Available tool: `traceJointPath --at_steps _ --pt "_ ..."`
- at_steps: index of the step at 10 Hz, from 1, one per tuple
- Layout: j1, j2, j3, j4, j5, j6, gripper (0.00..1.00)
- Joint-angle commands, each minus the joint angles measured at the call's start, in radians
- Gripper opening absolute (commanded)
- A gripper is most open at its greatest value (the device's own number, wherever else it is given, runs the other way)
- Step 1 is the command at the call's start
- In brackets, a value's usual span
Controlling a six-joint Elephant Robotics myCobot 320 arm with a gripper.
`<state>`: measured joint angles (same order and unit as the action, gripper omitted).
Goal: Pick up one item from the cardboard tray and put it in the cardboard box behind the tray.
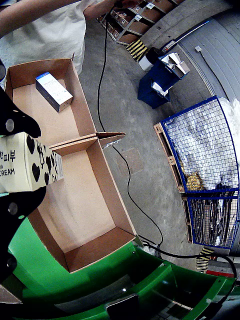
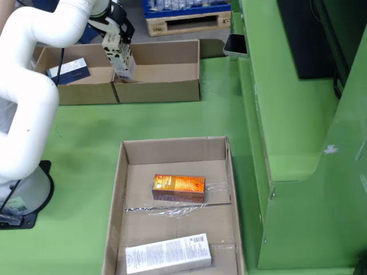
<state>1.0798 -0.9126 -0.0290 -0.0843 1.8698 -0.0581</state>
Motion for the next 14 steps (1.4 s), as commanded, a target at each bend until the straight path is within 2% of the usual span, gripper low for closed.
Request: traceJointPath --at_steps 1,10,14 --pt "0.013 0.026 0.029 0.011 0.053 0.008 0.00" --pt "0.013 0.026 0.029 0.011 0.053 0.008 0.00" --pt "0.013 0.026 0.029 0.011 0.053 0.008 0.40"
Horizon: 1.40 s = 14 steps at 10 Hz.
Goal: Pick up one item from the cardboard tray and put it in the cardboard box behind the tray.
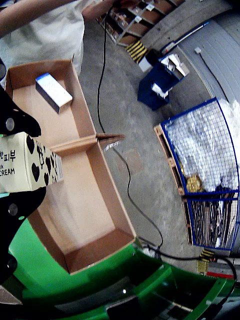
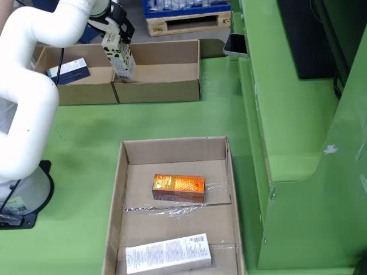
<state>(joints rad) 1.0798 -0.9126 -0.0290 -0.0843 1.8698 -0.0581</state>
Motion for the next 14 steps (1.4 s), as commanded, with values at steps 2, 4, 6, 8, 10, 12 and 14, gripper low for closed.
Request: traceJointPath --at_steps 2,4,6,8,10,12,14 --pt "0.013 0.026 0.029 0.011 0.053 0.008 0.60" --pt "0.013 0.026 0.029 0.011 0.053 0.008 0.80" --pt "0.013 0.026 0.029 0.011 0.053 0.008 1.00" --pt "0.013 0.026 0.029 0.011 0.053 0.008 1.00" --pt "0.013 0.026 0.029 0.011 0.053 0.008 1.00" --pt "0.013 0.026 0.029 0.011 0.053 0.008 1.00" --pt "0.013 0.026 0.029 0.011 0.053 0.008 1.00"
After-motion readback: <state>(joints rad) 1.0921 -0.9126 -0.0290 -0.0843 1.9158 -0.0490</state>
